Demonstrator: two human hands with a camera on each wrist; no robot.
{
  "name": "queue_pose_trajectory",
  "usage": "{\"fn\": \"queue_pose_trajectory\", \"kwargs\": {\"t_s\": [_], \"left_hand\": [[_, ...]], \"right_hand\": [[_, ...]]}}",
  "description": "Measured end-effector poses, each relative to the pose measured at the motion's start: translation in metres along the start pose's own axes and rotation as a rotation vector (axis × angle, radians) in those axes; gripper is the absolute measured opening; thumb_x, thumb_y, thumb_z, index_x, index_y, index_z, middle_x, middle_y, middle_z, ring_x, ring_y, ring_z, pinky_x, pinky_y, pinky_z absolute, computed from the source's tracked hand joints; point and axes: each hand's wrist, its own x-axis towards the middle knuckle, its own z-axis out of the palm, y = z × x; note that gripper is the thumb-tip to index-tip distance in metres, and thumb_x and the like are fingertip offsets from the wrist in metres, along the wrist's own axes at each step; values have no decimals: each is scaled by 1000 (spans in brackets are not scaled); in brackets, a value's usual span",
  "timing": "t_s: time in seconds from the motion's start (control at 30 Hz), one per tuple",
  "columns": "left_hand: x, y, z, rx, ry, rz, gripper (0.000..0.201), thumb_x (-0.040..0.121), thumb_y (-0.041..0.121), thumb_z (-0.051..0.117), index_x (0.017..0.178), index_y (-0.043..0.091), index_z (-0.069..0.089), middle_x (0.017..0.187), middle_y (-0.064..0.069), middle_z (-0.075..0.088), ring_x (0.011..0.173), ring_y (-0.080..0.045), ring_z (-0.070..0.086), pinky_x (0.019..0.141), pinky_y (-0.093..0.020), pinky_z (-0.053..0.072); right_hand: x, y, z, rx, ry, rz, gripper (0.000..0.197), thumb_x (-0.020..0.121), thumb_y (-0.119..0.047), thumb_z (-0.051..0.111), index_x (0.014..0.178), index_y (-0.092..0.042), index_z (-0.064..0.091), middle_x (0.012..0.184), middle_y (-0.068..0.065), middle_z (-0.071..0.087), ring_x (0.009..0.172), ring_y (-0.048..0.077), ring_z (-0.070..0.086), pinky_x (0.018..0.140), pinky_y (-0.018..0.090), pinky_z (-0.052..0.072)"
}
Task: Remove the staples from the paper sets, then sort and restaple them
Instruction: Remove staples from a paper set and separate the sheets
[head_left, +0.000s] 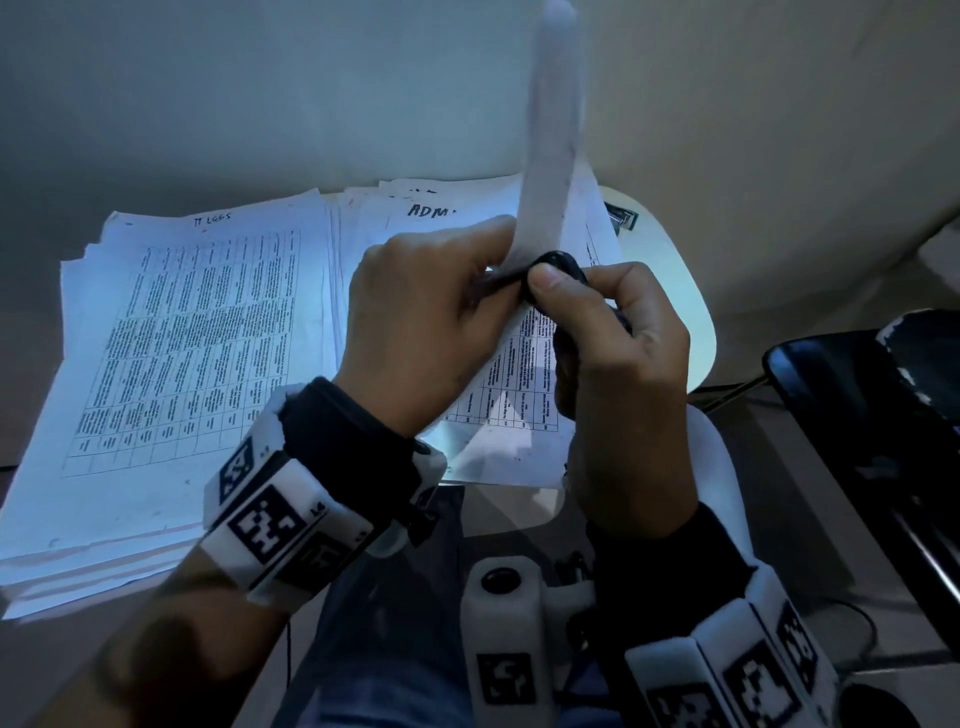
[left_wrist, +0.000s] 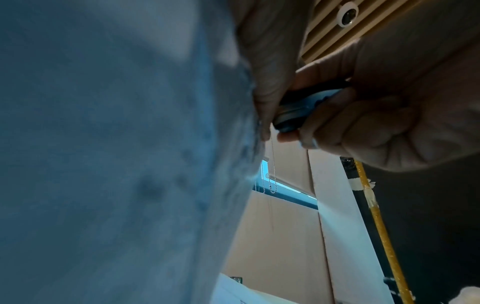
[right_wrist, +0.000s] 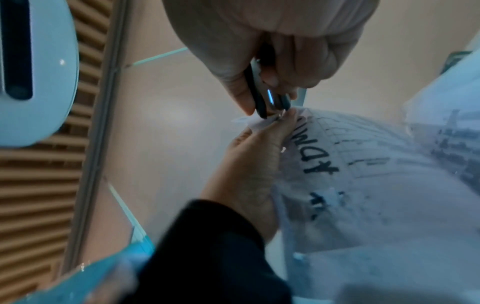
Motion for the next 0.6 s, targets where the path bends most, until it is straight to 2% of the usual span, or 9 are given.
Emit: {"fn": "queue_pose_trajectory", "kwargs": {"t_s": [0.07,0.17,0.27,0.33,0.4,0.43,0.47,0.53,0.6], "left_hand": [[0,2,1,-14,-5,-21,22,83,33,55,74,17,66,50,8,43,48,-21,47,49,-27,36],[1,0,1,47,-29,-91,22,82,34,56,68,18,61,46,7,40,49,-23,46,48,-28,34],[6,-8,-2,-55,-46,-177,28,84,42,57,77,17,66,60,1,61,58,-23,58,53,-35,45],[7,-12,-3,-120,-48,-205,33,83,46,57,83,14,68,68,-6,67,64,-25,62,58,-42,48],[6,-14,-3,-122,-44,-209,37,81,47,56,82,10,62,68,-7,65,64,-25,60,58,-42,46],[6,-14,-2,-124,-42,-215,39,80,47,56,82,8,58,68,-8,63,64,-25,58,58,-41,45],[5,-15,-1,-134,-39,-223,40,80,47,56,82,7,57,69,-8,63,64,-26,58,58,-41,44],[4,-17,-1,-168,-37,-237,39,80,45,57,83,6,57,70,-8,63,65,-26,57,59,-40,43],[3,-16,-1,-222,-33,-244,36,81,41,59,79,5,55,69,-9,60,63,-27,55,57,-39,42]], "right_hand": [[-3,-1,0,-50,-5,-70,19,79,-24,66,73,-14,51,46,-12,43,42,3,37,43,13,30],[-4,-3,0,-128,14,-195,21,83,-18,69,78,-14,49,56,-16,53,50,-2,46,48,9,36],[4,3,-9,-118,30,-209,22,82,-27,66,86,-16,48,62,-21,55,56,-4,48,52,11,38],[15,17,-21,-153,61,-138,26,83,-31,66,93,-16,47,65,-21,56,59,-5,49,57,15,40],[28,39,-32,-327,59,-74,30,83,-35,67,99,-18,48,82,-17,57,76,1,55,71,24,44],[33,50,-36,-481,43,-54,33,82,-36,67,104,-20,49,94,-8,55,89,9,55,79,29,44],[38,60,-39,-652,21,-44,36,82,-35,67,110,-19,51,102,-2,50,100,18,52,84,30,40],[45,75,-43,-910,-16,-64,43,82,-29,66,121,-17,52,111,5,47,110,25,42,86,29,32],[49,82,-41,-1055,-62,-94,47,85,-29,63,128,-19,49,119,7,51,113,26,38,88,34,33]]}}
